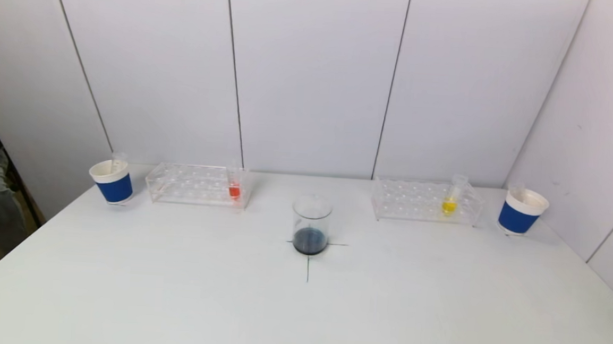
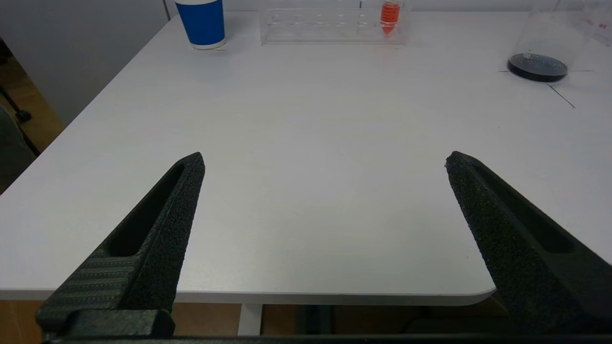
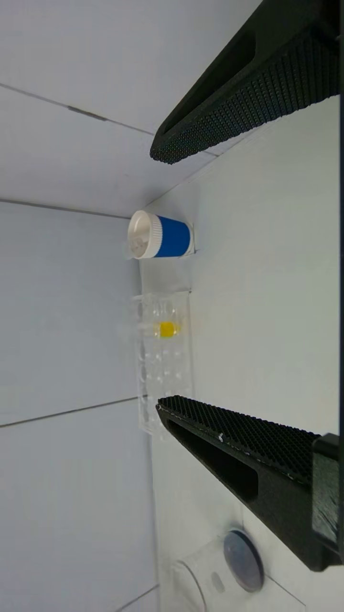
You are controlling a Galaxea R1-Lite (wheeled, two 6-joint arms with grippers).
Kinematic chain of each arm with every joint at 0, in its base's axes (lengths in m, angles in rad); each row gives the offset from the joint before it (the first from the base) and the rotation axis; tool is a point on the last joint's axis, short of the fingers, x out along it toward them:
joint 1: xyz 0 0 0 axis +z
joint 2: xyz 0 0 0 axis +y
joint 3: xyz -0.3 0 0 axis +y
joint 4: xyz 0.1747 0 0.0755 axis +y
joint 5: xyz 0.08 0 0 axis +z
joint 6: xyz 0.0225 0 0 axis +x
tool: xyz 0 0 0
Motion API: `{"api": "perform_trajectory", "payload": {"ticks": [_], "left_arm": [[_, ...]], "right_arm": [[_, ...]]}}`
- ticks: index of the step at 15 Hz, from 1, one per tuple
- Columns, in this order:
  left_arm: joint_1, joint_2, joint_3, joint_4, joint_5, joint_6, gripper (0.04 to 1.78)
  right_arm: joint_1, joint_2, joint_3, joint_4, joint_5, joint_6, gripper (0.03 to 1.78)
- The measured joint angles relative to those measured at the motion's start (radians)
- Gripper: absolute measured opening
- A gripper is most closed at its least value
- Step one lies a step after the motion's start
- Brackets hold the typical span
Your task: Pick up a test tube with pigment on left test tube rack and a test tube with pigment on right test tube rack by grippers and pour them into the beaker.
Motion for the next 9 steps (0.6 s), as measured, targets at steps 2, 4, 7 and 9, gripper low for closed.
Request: {"api": "perform_trajectory", "payload": {"ticks": [2, 4, 7, 9], "left_arm": [[0.000, 0.000, 0.000, 0.000, 0.000, 0.000, 1.76], [0.000, 0.000, 0.000, 0.000, 0.000, 0.000, 1.76], [0.000, 0.000, 0.000, 0.000, 0.000, 0.000, 1.76], [0.000, 0.000, 0.000, 0.000, 0.000, 0.000, 1.76]], "right_arm": [[0.004, -0.155, 0.000, 0.177, 0.014, 0.000, 1.76], [0.007, -0.297, 0.001, 0.337, 0.025, -0.002, 1.76], [0.008, -0.471, 0.032, 0.463, 0.030, -0.009, 1.76], [0.008, -0.566, 0.073, 0.464, 0.027, -0.027, 1.76]]}}
